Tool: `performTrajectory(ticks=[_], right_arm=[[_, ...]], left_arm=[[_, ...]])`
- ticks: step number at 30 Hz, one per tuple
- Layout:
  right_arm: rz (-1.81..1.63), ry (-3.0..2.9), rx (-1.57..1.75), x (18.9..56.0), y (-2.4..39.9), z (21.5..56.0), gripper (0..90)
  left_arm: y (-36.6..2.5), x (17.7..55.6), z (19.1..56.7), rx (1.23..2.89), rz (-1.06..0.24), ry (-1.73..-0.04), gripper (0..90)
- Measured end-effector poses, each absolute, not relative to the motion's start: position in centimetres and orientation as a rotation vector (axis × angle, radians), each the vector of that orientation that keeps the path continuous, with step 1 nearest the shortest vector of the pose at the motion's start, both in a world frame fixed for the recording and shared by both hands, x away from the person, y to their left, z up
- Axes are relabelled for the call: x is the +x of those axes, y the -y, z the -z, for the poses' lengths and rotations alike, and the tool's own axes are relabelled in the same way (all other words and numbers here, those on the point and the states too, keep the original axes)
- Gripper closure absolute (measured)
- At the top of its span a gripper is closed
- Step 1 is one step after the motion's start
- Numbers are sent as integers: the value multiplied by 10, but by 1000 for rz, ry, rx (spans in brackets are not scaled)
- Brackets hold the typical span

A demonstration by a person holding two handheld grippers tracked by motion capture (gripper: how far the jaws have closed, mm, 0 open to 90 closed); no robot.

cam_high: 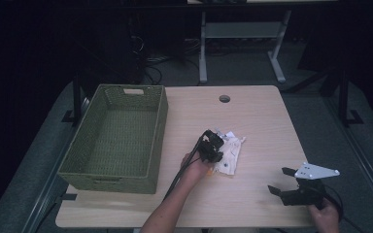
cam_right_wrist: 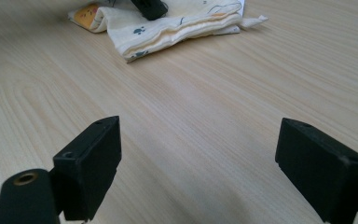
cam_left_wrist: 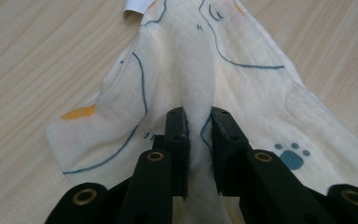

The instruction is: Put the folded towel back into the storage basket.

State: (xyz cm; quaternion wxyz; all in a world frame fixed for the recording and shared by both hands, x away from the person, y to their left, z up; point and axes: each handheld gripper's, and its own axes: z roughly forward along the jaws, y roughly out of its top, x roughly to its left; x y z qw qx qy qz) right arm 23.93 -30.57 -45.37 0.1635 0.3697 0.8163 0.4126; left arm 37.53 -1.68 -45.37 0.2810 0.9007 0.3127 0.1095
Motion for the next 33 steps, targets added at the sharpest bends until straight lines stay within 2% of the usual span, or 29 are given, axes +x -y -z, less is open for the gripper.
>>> performTrajectory(ticks=[5,10,14,20,33], right_arm=[[-1176,-2329,1048,239,306,454,137],[-1172,-2337,1048,239,305,454,137],[-1172,-2333,1049,239,305,454,137],[-1190,-2307,1067,238,308,452,137],[-1206,-2285,1067,237,310,450,137]], left_arm=[[15,376,453,2415,-284,-843,812],[7,379,449,2406,-162,-879,825],[0,376,438,2339,-76,-886,826],[-7,372,425,2318,-46,-861,828],[-31,368,400,2117,164,-891,828]])
